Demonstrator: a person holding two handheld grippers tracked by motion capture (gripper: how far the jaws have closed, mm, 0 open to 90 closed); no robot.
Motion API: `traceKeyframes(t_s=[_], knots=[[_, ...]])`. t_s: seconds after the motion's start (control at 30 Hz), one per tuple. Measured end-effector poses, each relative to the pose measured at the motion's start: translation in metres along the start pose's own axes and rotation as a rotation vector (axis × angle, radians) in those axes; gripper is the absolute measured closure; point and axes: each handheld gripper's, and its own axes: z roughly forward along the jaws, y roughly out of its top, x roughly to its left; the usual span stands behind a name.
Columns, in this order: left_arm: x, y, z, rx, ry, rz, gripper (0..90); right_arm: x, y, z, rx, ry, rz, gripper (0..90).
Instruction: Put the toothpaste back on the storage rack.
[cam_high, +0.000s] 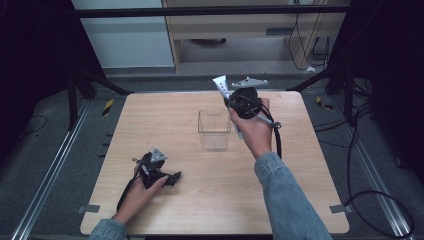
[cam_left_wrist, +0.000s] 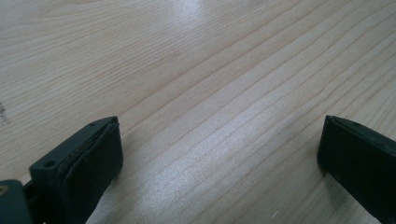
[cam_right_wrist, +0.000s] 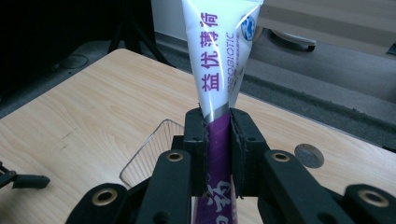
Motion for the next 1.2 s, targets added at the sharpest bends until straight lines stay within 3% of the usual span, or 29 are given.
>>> traceKeyframes(t_s=[0.7,1.2], knots=[[0.000,0.000,0.000,0.001,0.000,0.000,0.0,0.000,0.026,0.030,-0.046,-0.027,0.007,78.3],[0.000,0.000,0.000,0.001,0.000,0.000,0.0,0.008,0.029,0.050,-0.067,-0.013,0.015,78.3]])
